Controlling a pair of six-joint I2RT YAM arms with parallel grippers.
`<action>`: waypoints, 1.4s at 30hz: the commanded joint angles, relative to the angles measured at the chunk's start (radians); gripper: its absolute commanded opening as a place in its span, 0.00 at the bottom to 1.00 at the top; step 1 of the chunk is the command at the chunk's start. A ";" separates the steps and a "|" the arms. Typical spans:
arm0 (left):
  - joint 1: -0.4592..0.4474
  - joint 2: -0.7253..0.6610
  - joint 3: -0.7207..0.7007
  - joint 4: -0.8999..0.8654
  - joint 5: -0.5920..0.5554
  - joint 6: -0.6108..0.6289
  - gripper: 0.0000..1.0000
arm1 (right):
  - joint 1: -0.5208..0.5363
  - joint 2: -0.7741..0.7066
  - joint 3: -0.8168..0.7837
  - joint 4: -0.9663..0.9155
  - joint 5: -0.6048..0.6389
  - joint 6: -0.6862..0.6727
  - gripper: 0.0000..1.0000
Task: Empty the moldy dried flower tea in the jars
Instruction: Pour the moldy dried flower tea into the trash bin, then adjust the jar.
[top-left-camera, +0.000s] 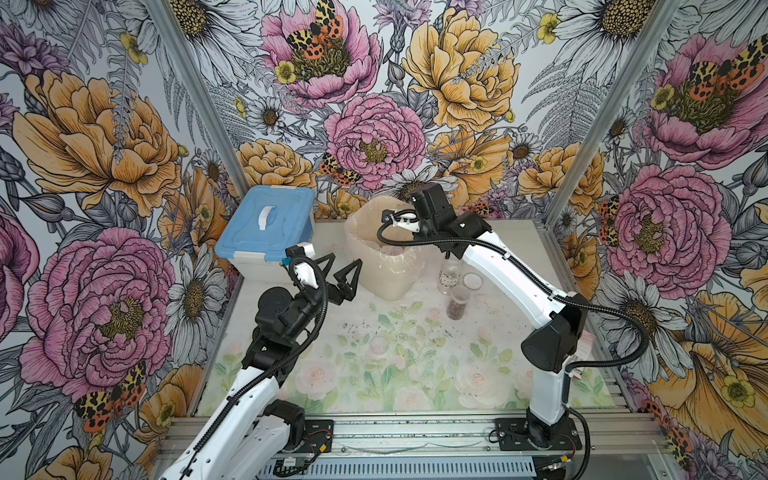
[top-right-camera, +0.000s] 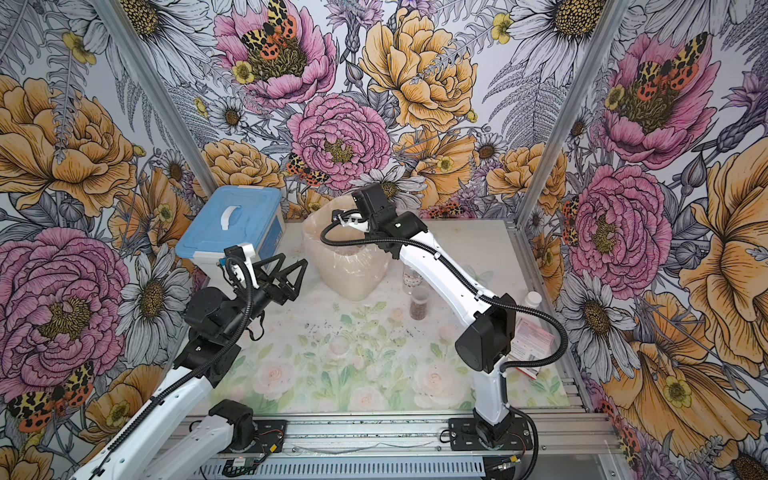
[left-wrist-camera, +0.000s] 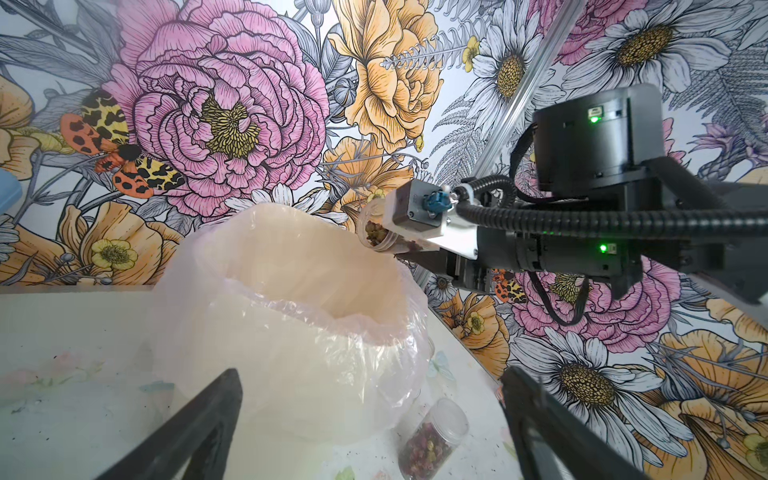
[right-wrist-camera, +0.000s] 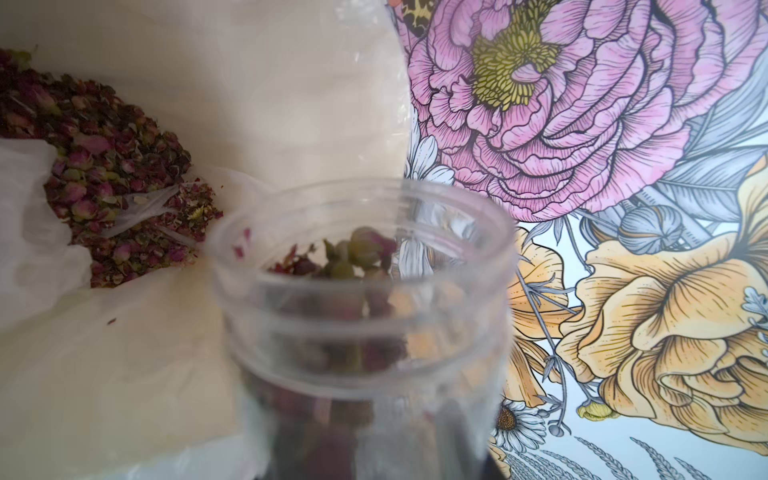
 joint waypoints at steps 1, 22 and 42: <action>0.043 0.049 0.072 -0.091 0.085 -0.077 0.95 | -0.017 -0.065 -0.007 0.012 -0.100 0.101 0.20; -0.032 0.490 0.700 -0.514 0.349 -0.027 0.73 | -0.050 -0.345 -0.399 0.227 -0.468 0.278 0.20; -0.091 0.737 0.987 -0.788 0.382 0.065 0.48 | -0.051 -0.401 -0.506 0.307 -0.560 0.271 0.21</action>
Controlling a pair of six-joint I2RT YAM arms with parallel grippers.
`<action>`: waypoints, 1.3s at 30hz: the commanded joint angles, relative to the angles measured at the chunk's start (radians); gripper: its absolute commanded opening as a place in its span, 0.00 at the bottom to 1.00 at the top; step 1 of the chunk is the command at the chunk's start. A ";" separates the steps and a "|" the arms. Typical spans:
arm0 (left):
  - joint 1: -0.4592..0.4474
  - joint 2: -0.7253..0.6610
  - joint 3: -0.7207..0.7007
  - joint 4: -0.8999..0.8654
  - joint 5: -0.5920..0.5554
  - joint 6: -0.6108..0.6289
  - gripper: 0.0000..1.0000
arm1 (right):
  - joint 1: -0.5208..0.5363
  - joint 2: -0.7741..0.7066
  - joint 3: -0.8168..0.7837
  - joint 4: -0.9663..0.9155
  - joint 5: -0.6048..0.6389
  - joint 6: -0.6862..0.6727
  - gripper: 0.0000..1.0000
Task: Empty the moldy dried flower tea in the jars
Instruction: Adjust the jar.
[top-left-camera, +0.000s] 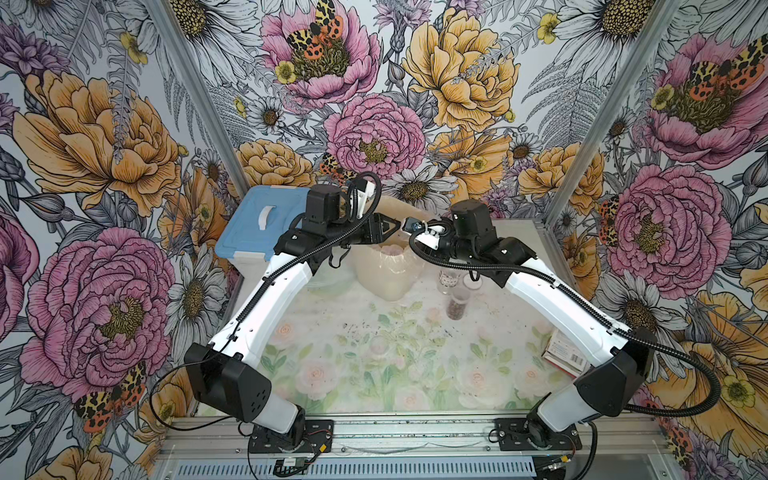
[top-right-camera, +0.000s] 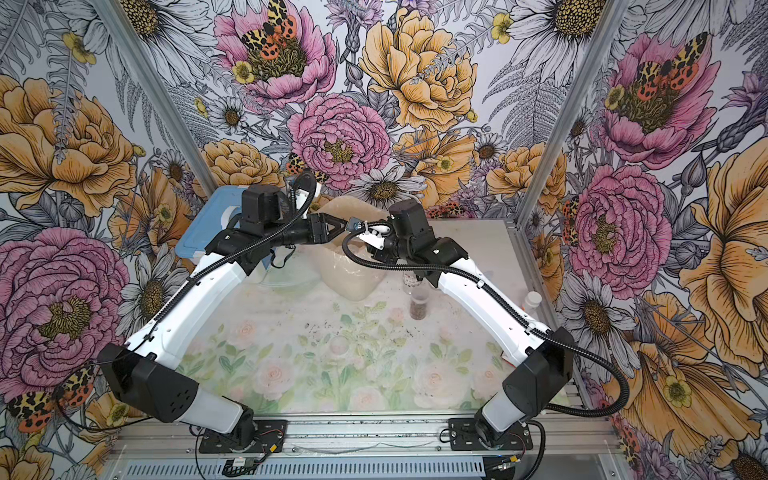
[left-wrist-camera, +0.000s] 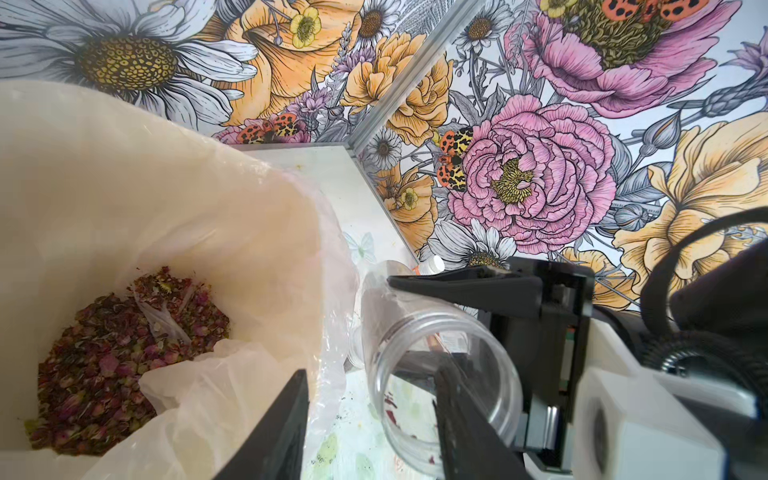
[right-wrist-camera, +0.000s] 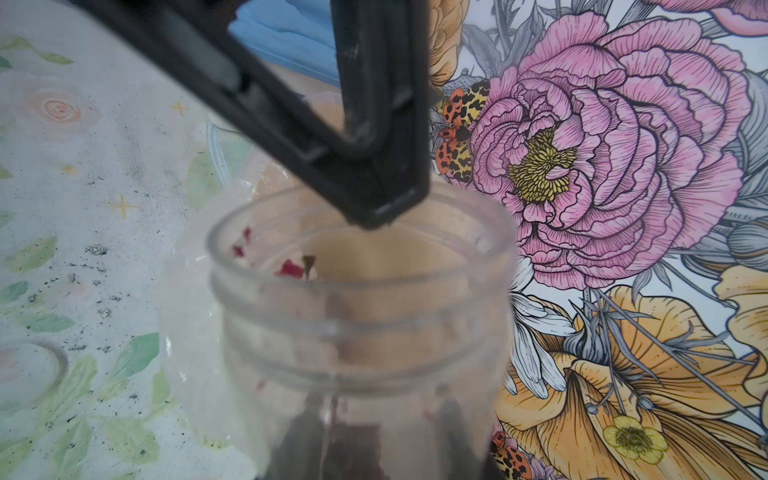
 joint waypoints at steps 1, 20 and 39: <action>-0.014 0.020 0.043 -0.041 0.039 0.033 0.46 | -0.006 -0.033 -0.003 0.040 -0.028 0.009 0.21; -0.045 0.119 0.162 -0.133 0.010 0.091 0.00 | 0.014 -0.030 -0.019 0.041 0.028 -0.021 0.27; -0.021 0.123 0.190 -0.133 -0.034 0.113 0.00 | -0.005 -0.137 -0.118 0.044 -0.019 0.007 0.72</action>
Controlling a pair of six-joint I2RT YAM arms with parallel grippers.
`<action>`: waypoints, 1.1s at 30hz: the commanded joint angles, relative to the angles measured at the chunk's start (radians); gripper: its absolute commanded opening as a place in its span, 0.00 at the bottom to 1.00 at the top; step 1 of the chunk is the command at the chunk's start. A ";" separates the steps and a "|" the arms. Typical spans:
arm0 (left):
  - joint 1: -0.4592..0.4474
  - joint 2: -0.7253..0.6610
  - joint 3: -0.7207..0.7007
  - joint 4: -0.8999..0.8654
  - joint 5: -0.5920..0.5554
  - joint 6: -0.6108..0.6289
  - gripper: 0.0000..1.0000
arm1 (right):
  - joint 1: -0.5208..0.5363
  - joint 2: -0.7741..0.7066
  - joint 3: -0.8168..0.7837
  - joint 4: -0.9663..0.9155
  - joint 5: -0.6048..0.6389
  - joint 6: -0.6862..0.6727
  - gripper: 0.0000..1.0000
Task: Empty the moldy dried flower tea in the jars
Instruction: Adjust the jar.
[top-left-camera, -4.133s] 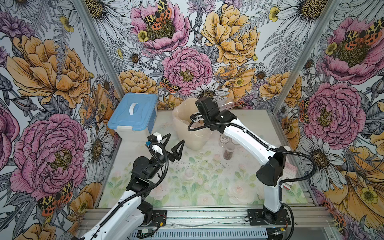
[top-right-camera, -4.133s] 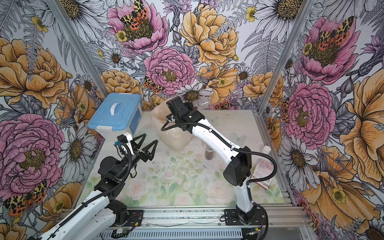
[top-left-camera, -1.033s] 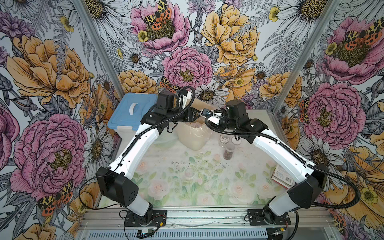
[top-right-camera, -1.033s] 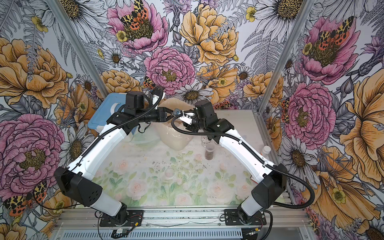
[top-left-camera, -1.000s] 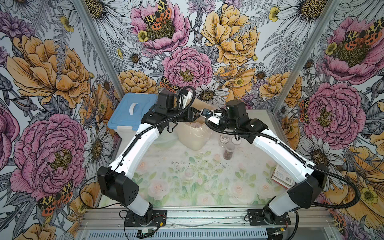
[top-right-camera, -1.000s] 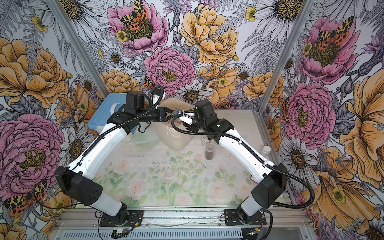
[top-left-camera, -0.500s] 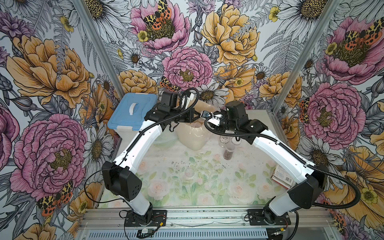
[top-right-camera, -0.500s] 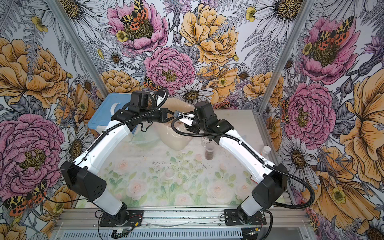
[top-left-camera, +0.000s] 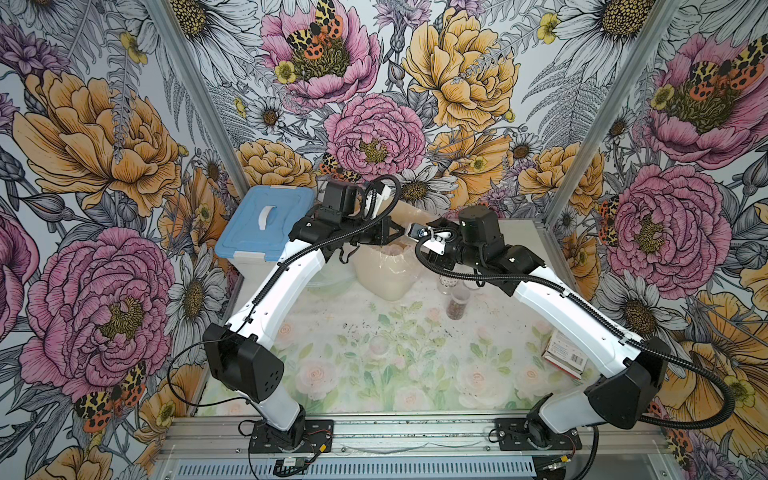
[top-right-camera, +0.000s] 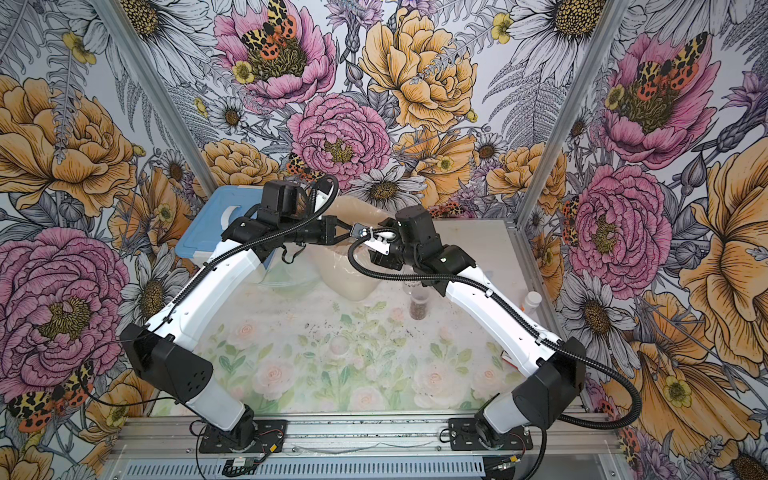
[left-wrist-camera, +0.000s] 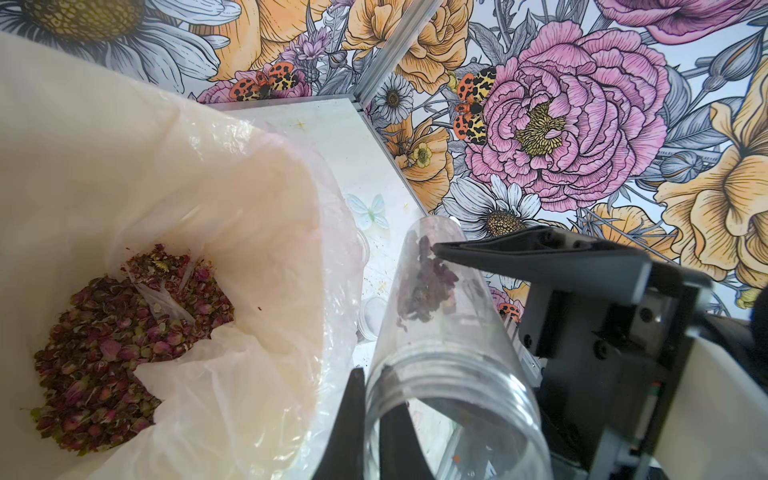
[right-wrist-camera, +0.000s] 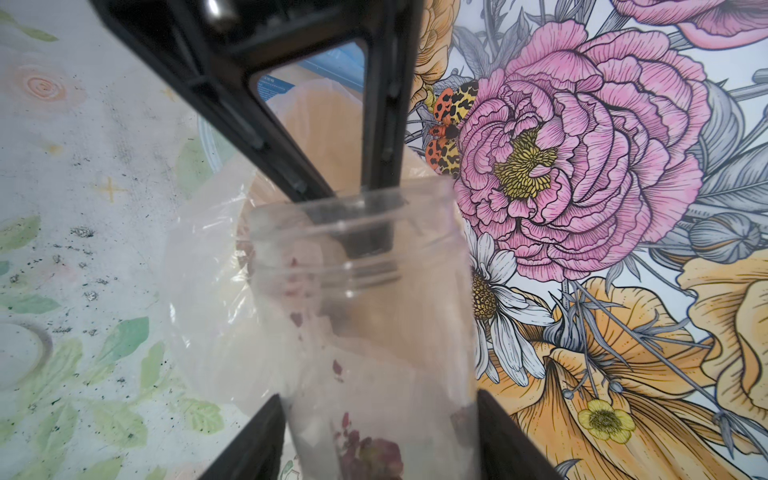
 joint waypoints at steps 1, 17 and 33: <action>0.017 0.006 0.041 0.040 -0.022 -0.002 0.00 | -0.009 -0.058 -0.017 0.004 -0.056 0.044 0.73; 0.075 -0.018 -0.017 0.221 -0.038 -0.124 0.00 | -0.086 -0.314 -0.304 0.561 -0.086 0.864 0.82; 0.086 -0.038 -0.120 0.407 -0.012 -0.256 0.00 | -0.298 -0.110 -0.164 0.467 -0.101 1.884 0.99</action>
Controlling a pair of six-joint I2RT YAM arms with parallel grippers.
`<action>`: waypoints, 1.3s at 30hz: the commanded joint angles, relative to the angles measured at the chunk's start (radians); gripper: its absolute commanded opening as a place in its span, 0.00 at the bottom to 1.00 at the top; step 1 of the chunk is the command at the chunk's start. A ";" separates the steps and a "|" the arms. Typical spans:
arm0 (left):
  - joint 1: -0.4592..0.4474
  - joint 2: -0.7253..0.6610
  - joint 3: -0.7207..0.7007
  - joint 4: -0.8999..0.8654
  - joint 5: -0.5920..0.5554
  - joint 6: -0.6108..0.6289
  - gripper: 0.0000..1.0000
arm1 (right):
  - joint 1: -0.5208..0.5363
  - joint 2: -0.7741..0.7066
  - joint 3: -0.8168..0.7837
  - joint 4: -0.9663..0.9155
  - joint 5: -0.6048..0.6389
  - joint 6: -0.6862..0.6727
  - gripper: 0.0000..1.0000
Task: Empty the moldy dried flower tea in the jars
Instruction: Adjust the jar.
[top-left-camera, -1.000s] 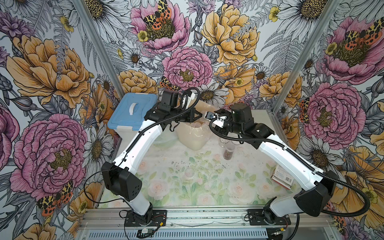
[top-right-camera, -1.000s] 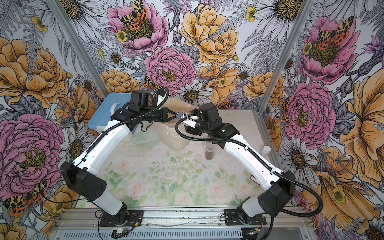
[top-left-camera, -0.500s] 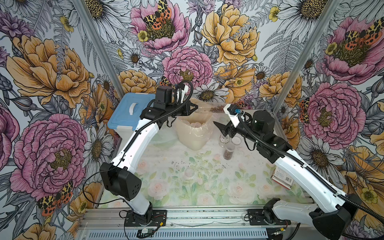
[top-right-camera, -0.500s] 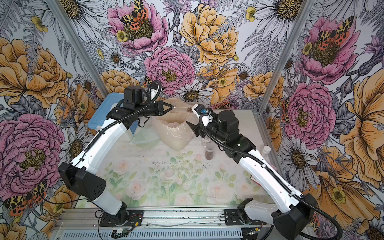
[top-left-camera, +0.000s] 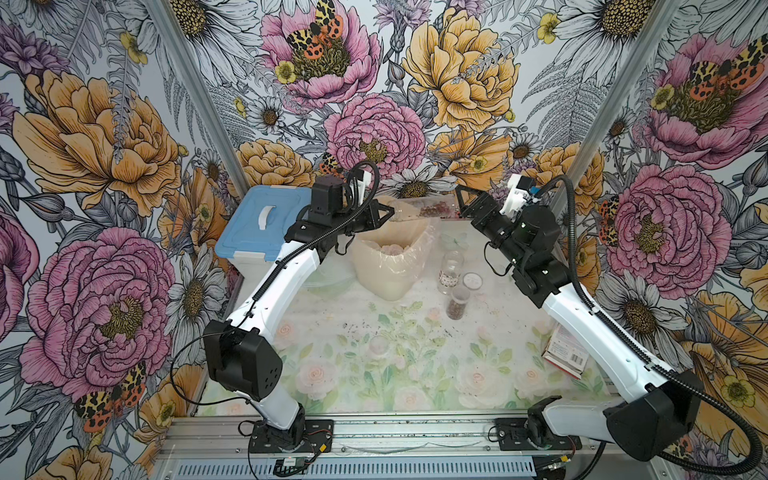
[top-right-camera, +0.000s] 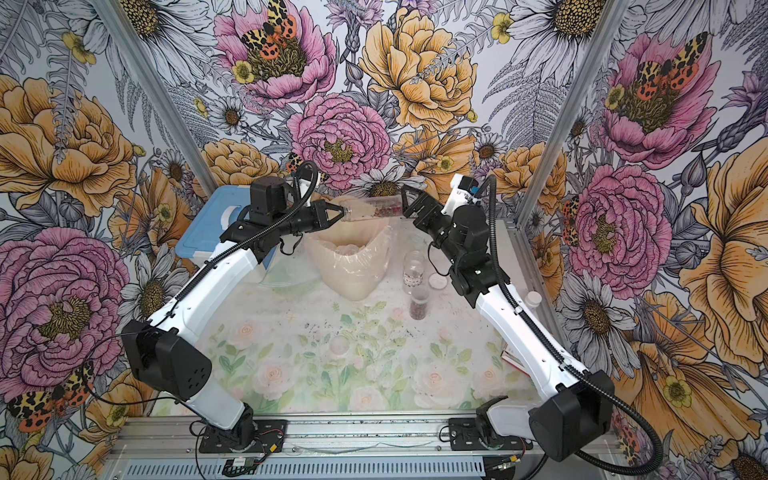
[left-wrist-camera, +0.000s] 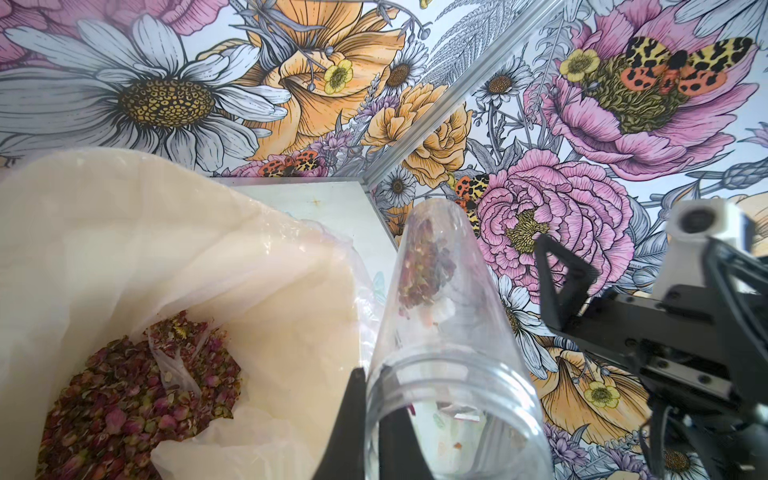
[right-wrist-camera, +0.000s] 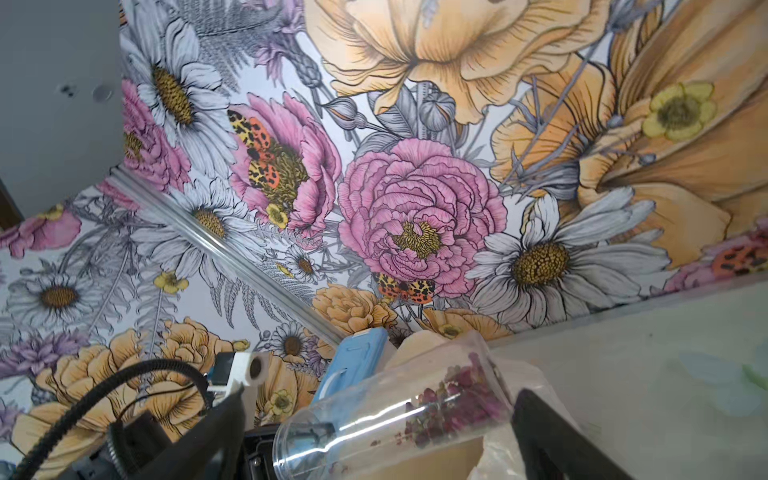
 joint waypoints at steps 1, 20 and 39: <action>0.008 -0.036 -0.020 0.073 0.009 -0.036 0.00 | -0.047 0.043 0.052 -0.081 -0.104 0.215 0.99; -0.023 -0.004 -0.031 0.157 0.033 -0.116 0.00 | -0.024 0.185 0.033 0.177 -0.155 0.468 0.79; -0.057 0.021 -0.041 0.192 0.038 -0.145 0.00 | 0.041 0.233 0.022 0.310 -0.028 0.573 0.63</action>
